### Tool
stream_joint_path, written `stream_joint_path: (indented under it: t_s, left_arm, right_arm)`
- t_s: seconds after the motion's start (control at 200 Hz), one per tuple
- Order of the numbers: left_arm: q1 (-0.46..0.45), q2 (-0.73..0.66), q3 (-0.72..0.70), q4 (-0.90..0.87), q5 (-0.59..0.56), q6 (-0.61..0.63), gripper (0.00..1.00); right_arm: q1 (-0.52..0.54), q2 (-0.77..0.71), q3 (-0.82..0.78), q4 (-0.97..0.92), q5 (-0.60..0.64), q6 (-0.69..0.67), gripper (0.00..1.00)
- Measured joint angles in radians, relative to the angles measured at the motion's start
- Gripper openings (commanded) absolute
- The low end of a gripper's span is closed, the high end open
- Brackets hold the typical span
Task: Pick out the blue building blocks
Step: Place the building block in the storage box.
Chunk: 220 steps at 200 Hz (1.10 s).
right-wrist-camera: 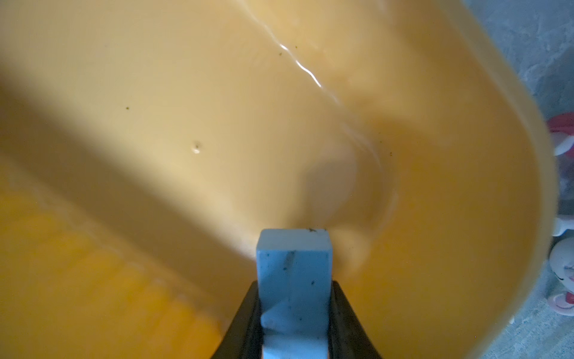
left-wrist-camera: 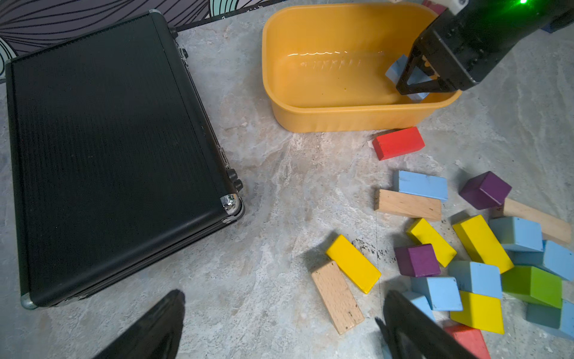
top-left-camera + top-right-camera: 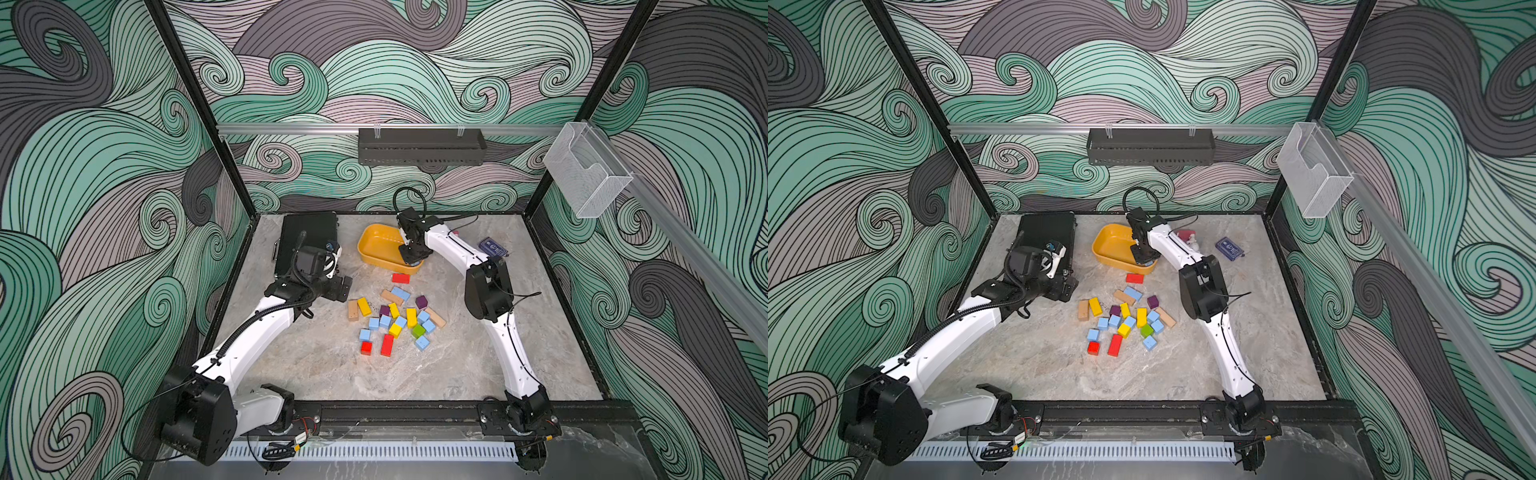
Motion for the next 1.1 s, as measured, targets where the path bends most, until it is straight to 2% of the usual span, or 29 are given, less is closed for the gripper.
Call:
stream_joint_path:
  t_s: [0.335, 0.851, 1.036, 1.101]
  left_arm:
    - [0.000, 0.000, 0.000, -0.006, -0.002, 0.006, 0.99]
    - [0.000, -0.008, 0.002, -0.024, -0.002, 0.008, 0.99]
    - [0.000, -0.043, 0.010, -0.024, 0.002, 0.026, 0.99]
    - [0.000, -0.060, 0.021, -0.031, 0.010, 0.035, 0.99]
  right_arm:
    - [0.000, 0.000, -0.003, -0.002, -0.011, -0.004, 0.49]
    - [0.000, -0.018, 0.003, -0.004, -0.069, 0.014, 0.70]
    - [0.000, -0.114, -0.019, -0.004, -0.109, 0.014, 0.77]
    - [0.000, -0.169, -0.043, -0.002, -0.116, 0.014, 0.83]
